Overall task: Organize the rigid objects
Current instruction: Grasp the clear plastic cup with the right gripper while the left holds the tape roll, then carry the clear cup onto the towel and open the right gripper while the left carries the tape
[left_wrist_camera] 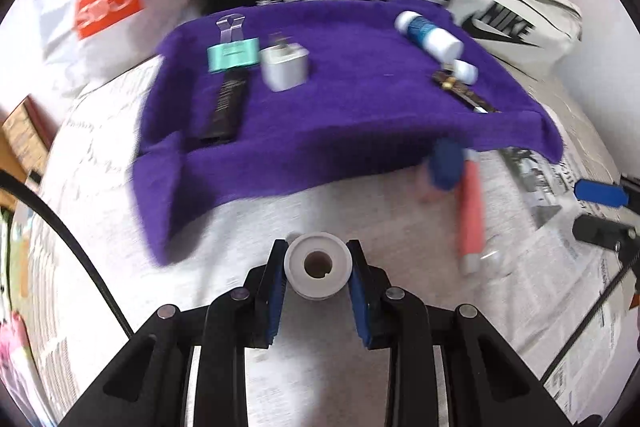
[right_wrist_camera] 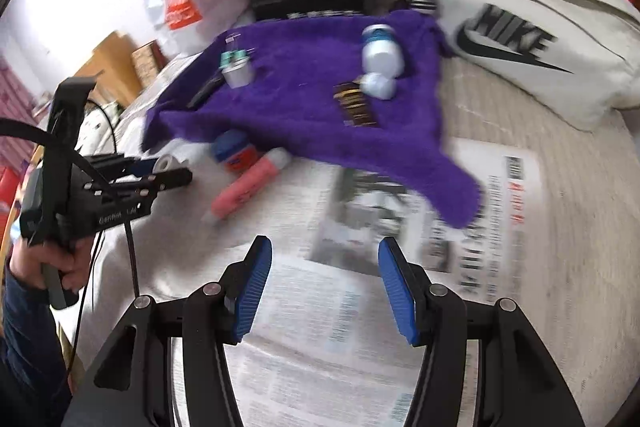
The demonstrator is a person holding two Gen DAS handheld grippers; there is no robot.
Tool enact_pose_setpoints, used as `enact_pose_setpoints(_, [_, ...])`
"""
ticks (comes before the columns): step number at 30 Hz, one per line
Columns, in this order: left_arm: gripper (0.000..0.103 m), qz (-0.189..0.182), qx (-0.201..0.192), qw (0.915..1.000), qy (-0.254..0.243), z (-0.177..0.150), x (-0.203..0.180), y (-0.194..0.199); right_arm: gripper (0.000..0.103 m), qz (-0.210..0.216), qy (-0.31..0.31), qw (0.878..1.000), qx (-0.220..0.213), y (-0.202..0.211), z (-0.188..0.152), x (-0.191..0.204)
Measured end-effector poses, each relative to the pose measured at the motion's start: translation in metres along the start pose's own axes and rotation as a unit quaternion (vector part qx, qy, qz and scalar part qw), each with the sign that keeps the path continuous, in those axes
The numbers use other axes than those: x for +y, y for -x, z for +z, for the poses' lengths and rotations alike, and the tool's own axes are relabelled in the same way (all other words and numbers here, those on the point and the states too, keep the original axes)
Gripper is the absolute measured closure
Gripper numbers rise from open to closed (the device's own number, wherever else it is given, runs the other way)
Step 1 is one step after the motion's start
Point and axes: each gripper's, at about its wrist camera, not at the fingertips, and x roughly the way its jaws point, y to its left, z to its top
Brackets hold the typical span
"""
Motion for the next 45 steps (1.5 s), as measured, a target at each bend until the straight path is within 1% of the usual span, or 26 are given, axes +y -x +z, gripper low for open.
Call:
enact_pose_setpoints(3, [0.075, 0.014, -0.004, 0.9999, 0.009, -0.006, 0.014, 0.003, 0.048, 0.003, 0.018, 1.000, 0.008, -0.010, 0.000, 0.015])
enact_pose_setpoints(5, [0.074, 0.014, -0.006, 0.9997, 0.017, -0.012, 0.021, 0.004, 0.048, -0.001, 0.025, 1.000, 0.010, -0.014, -0.001, 0.021])
enact_pose_setpoints(7, [0.074, 0.013, -0.016, 0.9995, 0.023, -0.018, 0.025, 0.006, 0.048, -0.003, 0.028, 1.000, 0.008, -0.018, -0.004, 0.025])
enact_pose_setpoints(11, [0.074, 0.016, -0.036, 0.9989, 0.025, -0.026, 0.027, 0.010, 0.048, -0.024, 0.033, 0.999, -0.018, -0.021, -0.012, 0.032])
enact_pose_setpoints(16, [0.074, 0.016, -0.064, 0.9975, 0.026, -0.035, 0.029, 0.014, 0.048, -0.012, 0.040, 0.999, -0.031, -0.022, -0.018, 0.045])
enact_pose_setpoints(21, [0.074, 0.015, -0.086, 0.9958, 0.029, -0.040, 0.028, 0.014, 0.048, -0.012, 0.055, 0.998, -0.042, -0.034, -0.021, 0.061])
enact_pose_setpoints(24, [0.074, 0.009, -0.087, 0.9956, 0.034, -0.040, 0.029, 0.014, 0.052, -0.022, 0.064, 0.997, -0.047, -0.044, -0.023, 0.067])
enact_pose_setpoints(26, [0.074, 0.006, -0.088, 0.9955, 0.036, -0.040, 0.029, 0.014, 0.052, -0.036, 0.071, 0.995, -0.059, -0.047, -0.023, 0.072])
enact_pose_setpoints(28, [0.074, 0.007, -0.088, 0.9955, 0.036, -0.040, 0.029, 0.014, 0.053, -0.044, 0.078, 0.994, -0.061, -0.050, -0.021, 0.075])
enact_pose_setpoints(30, [0.074, 0.012, -0.087, 0.9956, 0.032, -0.040, 0.029, 0.014, 0.063, -0.048, 0.079, 0.994, -0.064, -0.051, -0.019, 0.076])
enact_pose_setpoints(31, [0.073, 0.016, -0.087, 0.9957, 0.029, -0.040, 0.028, 0.014, 0.071, -0.048, 0.079, 0.994, -0.064, -0.051, -0.018, 0.076])
enact_pose_setpoints(32, [0.073, 0.018, -0.087, 0.9957, 0.028, -0.040, 0.028, 0.014, 0.076, -0.048, 0.078, 0.994, -0.064, -0.052, -0.018, 0.075])
enact_pose_setpoints(36, [0.074, 0.010, -0.087, 0.9957, 0.031, -0.040, 0.028, 0.014, 0.076, -0.044, 0.074, 0.994, -0.063, -0.049, -0.018, 0.072])
enact_pose_setpoints(37, [0.074, 0.008, -0.087, 0.9957, 0.032, -0.039, 0.028, 0.013, 0.076, -0.050, 0.075, 0.994, -0.061, -0.047, -0.019, 0.071])
enact_pose_setpoints(41, [0.074, 0.011, -0.087, 0.9958, 0.029, -0.039, 0.027, 0.013, 0.076, -0.097, 0.079, 0.991, -0.049, -0.038, -0.025, 0.060])
enact_pose_setpoints(42, [0.074, 0.012, -0.087, 0.9958, 0.028, -0.039, 0.026, 0.013, 0.076, -0.102, 0.075, 0.991, -0.047, -0.038, -0.025, 0.056])
enact_pose_setpoints(45, [0.074, 0.013, -0.087, 0.9958, 0.028, -0.039, 0.026, 0.012, 0.076, -0.093, 0.056, 0.993, -0.049, -0.039, -0.026, 0.048])
